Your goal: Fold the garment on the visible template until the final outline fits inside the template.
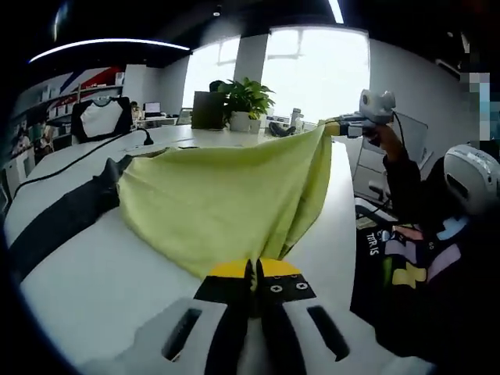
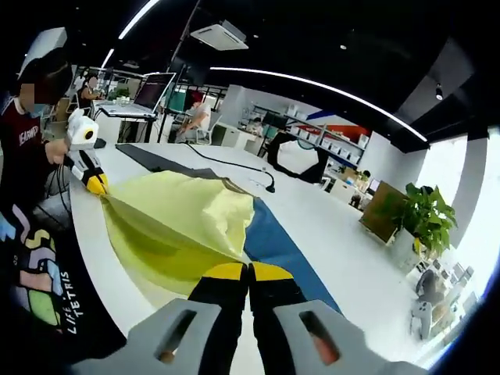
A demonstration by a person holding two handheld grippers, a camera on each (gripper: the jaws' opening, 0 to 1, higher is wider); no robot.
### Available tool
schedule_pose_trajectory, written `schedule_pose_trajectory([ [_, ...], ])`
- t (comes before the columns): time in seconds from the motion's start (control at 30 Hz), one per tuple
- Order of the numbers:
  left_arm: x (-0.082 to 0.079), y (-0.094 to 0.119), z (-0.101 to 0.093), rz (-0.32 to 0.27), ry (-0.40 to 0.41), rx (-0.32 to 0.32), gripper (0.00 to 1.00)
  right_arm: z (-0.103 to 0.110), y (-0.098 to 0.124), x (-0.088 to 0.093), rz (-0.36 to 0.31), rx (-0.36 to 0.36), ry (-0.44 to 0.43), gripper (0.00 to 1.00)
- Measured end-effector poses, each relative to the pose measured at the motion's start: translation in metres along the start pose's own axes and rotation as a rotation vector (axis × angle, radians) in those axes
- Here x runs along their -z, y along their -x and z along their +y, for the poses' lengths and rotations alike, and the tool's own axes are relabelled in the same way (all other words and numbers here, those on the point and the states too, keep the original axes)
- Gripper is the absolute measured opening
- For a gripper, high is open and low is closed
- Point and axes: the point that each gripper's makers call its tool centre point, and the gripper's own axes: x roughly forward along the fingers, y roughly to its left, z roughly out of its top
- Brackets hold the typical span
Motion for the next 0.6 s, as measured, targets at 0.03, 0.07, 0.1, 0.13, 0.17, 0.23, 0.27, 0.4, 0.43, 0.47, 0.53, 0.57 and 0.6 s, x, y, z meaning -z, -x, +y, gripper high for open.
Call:
schedule_pose_trajectory([
  [0.03, 0.001, 0.002, 0.0, 0.002, 0.003, -0.001, 0.02, 0.002, 0.0, 0.002, 0.006, -0.004, 0.001, 0.0],
  [0.07, 0.001, 0.003, 0.001, 0.004, 0.004, -0.001, 0.02, 0.004, 0.0, 0.006, 0.016, -0.011, 0.004, 0.0],
  [0.1, 0.002, 0.006, 0.001, 0.005, 0.007, -0.001, 0.02, 0.006, 0.001, 0.01, 0.025, -0.017, 0.006, 0.0],
  [0.13, 0.003, 0.007, 0.002, 0.006, 0.01, -0.002, 0.02, 0.008, 0.001, 0.014, 0.035, -0.025, 0.004, 0.0],
  [0.17, 0.004, 0.008, 0.002, 0.005, 0.016, 0.0, 0.02, 0.009, 0.002, 0.016, 0.039, -0.031, 0.0, 0.0],
  [0.23, 0.004, 0.01, 0.002, 0.005, 0.022, 0.001, 0.02, 0.014, 0.003, 0.023, 0.055, -0.054, -0.013, 0.0],
  [0.27, 0.005, 0.012, 0.003, 0.005, 0.026, 0.002, 0.02, 0.017, 0.003, 0.026, 0.061, -0.062, -0.013, 0.0],
  [0.4, 0.006, 0.016, 0.004, 0.004, 0.039, 0.005, 0.02, 0.025, 0.002, 0.037, 0.096, -0.09, -0.007, 0.0],
  [0.43, 0.007, 0.017, 0.004, 0.005, 0.039, 0.005, 0.02, 0.028, 0.002, 0.041, 0.106, -0.101, -0.007, 0.0],
  [0.47, 0.007, 0.016, 0.003, 0.007, 0.039, 0.005, 0.02, 0.028, 0.002, 0.041, 0.107, -0.102, -0.006, 0.0],
  [0.53, 0.008, 0.018, 0.003, 0.014, 0.037, 0.009, 0.02, 0.031, 0.003, 0.045, 0.118, -0.116, -0.007, 0.0],
  [0.57, 0.008, 0.019, 0.003, 0.018, 0.038, 0.01, 0.02, 0.034, 0.004, 0.046, 0.121, -0.124, -0.005, 0.0],
  [0.6, 0.008, 0.02, 0.004, 0.02, 0.038, 0.012, 0.02, 0.035, 0.005, 0.047, 0.119, -0.124, -0.002, 0.0],
])
